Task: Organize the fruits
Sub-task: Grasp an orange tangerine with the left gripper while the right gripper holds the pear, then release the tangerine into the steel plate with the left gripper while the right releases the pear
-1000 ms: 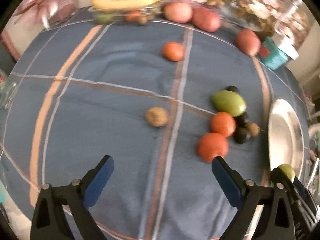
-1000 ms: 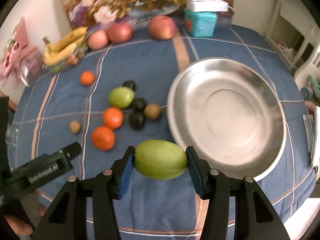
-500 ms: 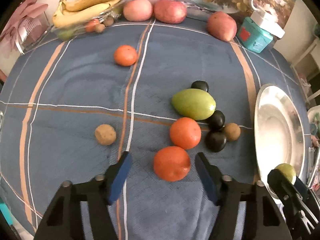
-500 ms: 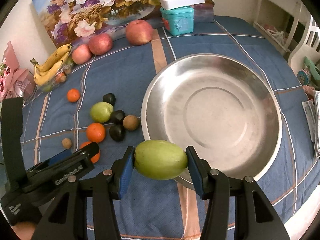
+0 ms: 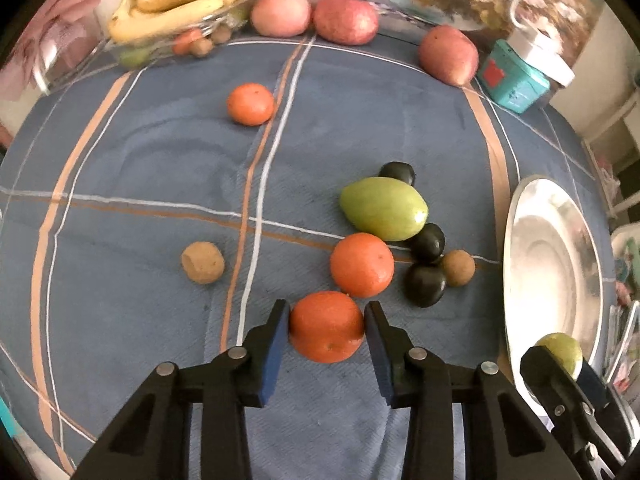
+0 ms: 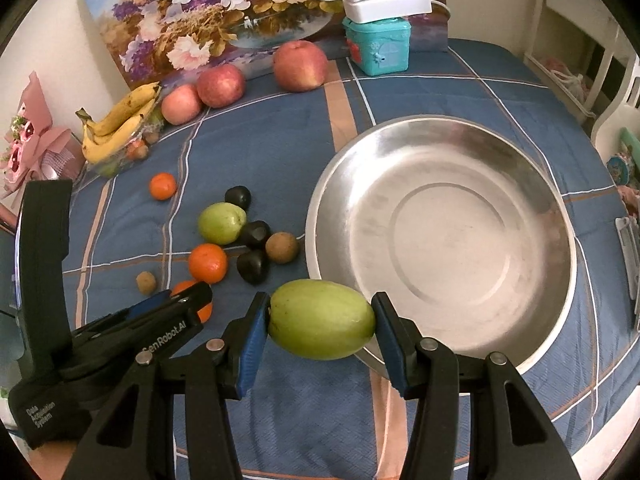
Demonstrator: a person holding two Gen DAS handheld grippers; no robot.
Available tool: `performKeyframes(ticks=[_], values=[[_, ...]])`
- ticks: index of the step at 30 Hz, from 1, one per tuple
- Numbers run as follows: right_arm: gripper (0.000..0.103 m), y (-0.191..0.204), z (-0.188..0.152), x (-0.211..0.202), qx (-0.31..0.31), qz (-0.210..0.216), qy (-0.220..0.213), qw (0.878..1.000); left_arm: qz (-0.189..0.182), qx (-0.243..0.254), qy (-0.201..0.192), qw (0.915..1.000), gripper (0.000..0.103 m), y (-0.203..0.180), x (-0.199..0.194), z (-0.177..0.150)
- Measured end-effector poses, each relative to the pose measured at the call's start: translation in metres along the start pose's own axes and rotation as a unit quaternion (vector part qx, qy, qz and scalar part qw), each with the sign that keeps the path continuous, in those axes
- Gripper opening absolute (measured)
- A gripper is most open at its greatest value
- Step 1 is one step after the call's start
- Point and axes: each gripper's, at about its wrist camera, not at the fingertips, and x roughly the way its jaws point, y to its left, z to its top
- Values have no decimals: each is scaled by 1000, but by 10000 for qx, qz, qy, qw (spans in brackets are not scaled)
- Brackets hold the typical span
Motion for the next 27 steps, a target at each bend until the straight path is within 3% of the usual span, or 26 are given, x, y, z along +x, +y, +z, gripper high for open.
performKeyframes(ticks=[10, 14, 20, 27], values=[[53, -23, 1, -1, 304, -208, -39, 9993, 236, -778, -314, 9962, 40, 34, -16, 8], [53, -42, 3, -4, 549, -428, -158, 9974, 194, -787, -455, 9957, 40, 32, -24, 10], [53, -88, 7, -8, 1092, -1194, -424, 9859, -356, -305, -578, 9972, 40, -5, -31, 14], [53, -127, 4, -6, 1577, -1470, -477, 9753, -819, 882, -701, 9902, 40, -86, -27, 5]])
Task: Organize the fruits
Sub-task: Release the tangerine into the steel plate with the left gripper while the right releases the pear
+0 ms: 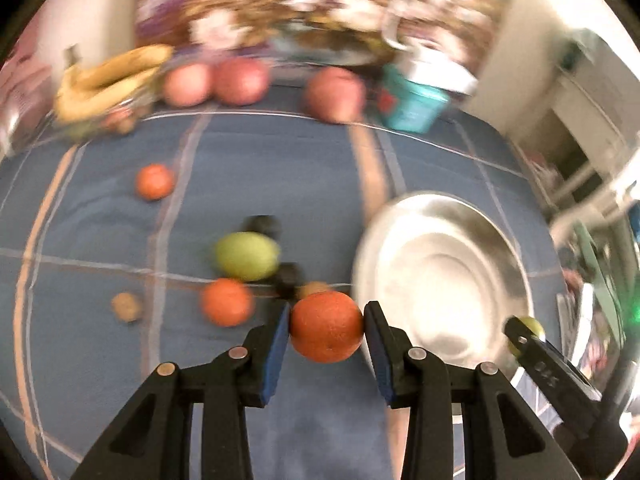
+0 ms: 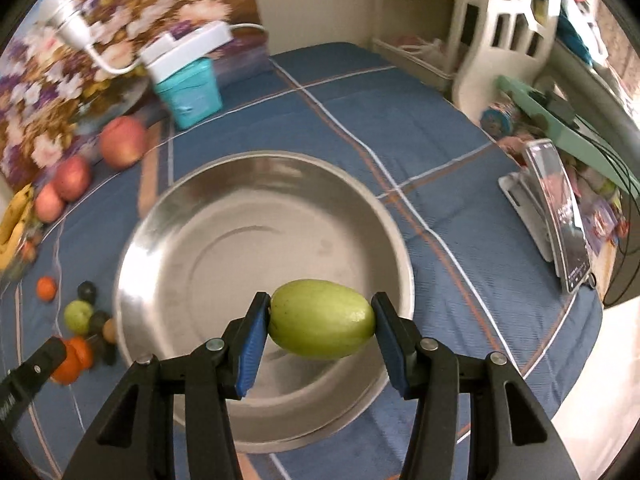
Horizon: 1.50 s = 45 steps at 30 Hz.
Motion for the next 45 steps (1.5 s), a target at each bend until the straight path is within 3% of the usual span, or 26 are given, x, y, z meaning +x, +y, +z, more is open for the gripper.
performKeyframes(ticks=[4, 11, 32, 36, 43, 45], values=[[53, -7, 2, 6, 65, -52, 43, 10000, -97, 467, -2, 9989, 40, -33, 14, -2], [53, -10, 3, 15, 25, -127, 180, 9998, -72, 734, 66, 9973, 40, -51, 37, -3], [53, -4, 0, 15, -119, -129, 147, 9997, -238, 557, 271, 9978, 43, -50, 39, -5], [54, -2, 0, 14, -178, -114, 81, 9997, -328, 488, 207, 9981, 52, -49, 34, -3], [54, -1, 1, 9, -204, -74, -57, 9997, -349, 365, 179, 9986, 52, -44, 28, -1], [55, -1, 0, 9, -221, -73, -62, 9997, -243, 291, 194, 9991, 58, -40, 27, 0]])
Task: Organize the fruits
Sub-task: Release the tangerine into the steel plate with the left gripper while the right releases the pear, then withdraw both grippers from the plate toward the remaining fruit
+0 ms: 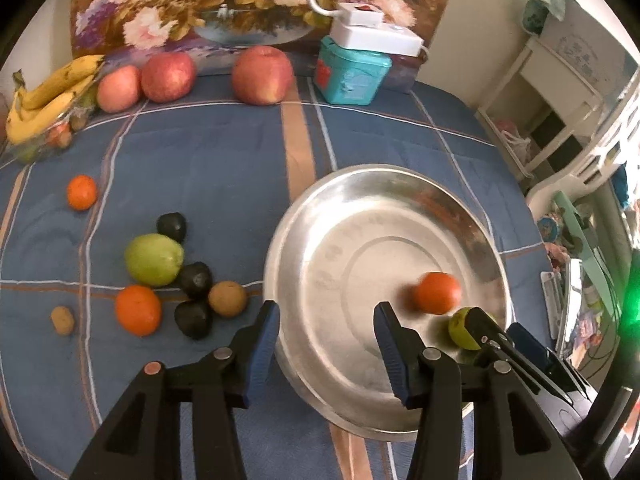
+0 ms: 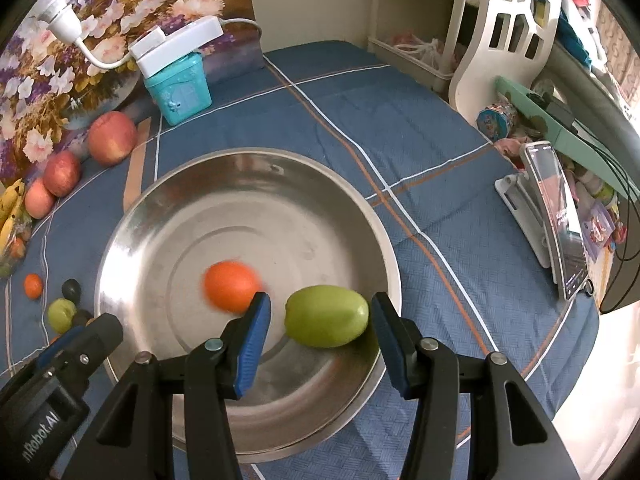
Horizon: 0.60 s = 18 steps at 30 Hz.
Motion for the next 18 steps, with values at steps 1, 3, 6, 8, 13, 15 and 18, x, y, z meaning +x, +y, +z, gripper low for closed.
performKeyframes(ticks=[1, 3, 6, 8, 13, 15, 18], values=[[62, 0, 1, 0, -17, -2, -9, 10000, 123, -43, 22, 9999, 61, 2, 0, 0], [82, 1, 0, 1, -44, 22, -48, 10000, 542, -198, 134, 9982, 71, 9, -1, -1], [87, 2, -1, 1, -74, 103, -73, 9999, 1070, -386, 221, 9933, 81, 21, -3, 0], [90, 3, -1, 2, -93, 166, -59, 9998, 1313, -452, 203, 9901, 89, 28, -5, 0], [91, 10, -3, 2, -282, 237, -72, 9993, 1707, -758, 260, 9820, 103, 49, -9, -5], [92, 14, -3, 1, -380, 315, -84, 9987, 1794, -864, 256, 9796, 103, 57, -11, -7], [93, 20, -5, -2, -547, 377, -144, 9977, 1940, -935, 172, 9764, 103, 66, -18, -9]])
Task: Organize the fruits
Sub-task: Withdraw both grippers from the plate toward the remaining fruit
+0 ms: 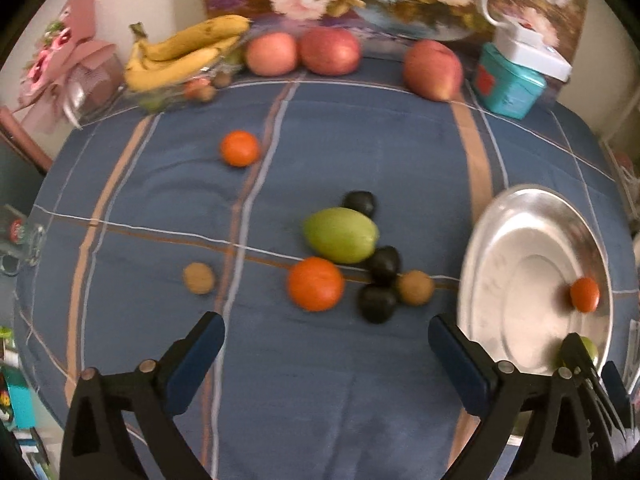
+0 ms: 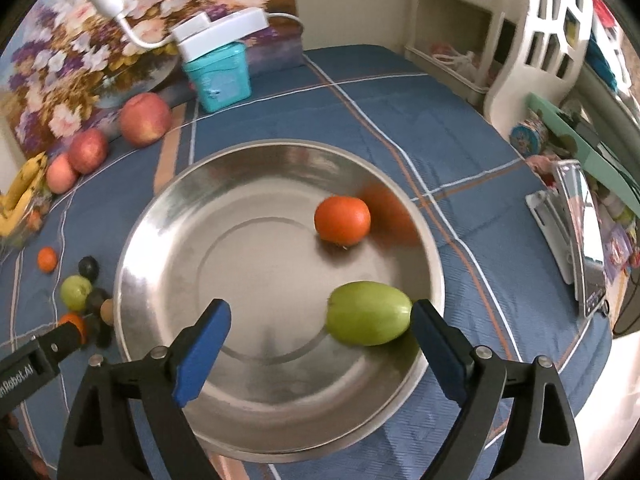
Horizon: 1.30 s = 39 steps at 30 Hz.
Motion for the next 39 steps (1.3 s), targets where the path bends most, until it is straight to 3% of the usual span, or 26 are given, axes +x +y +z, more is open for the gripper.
performKeyframes(ticks=[3, 9, 15, 18, 20, 25, 32, 39], values=[[102, 6, -1, -2, -152, 72, -56, 9998, 173, -49, -120, 9998, 103, 12, -3, 1], [102, 14, -4, -1, -340, 102, -32, 9994, 222, -205, -286, 9991, 103, 35, -7, 9], [102, 20, -9, 3, -374, 99, 77, 9992, 90, -285, -171, 9994, 103, 56, -3, 13], [102, 25, -13, 3, -369, 238, 154, 9989, 11, -211, -144, 9997, 103, 66, -2, 19], [102, 31, -15, 5, -319, 623, 299, 9971, 2, -59, -203, 9998, 103, 74, -3, 23], [102, 60, -21, 0, -528, 796, 359, 9948, 357, 130, -371, 9986, 103, 103, -5, 34], [102, 119, -31, -13, -1039, 826, 263, 9908, 71, -651, -259, 9975, 103, 168, 3, 46], [102, 172, -33, -22, -1357, 1058, 216, 9848, -180, -1281, -324, 9911, 103, 205, 7, 44]])
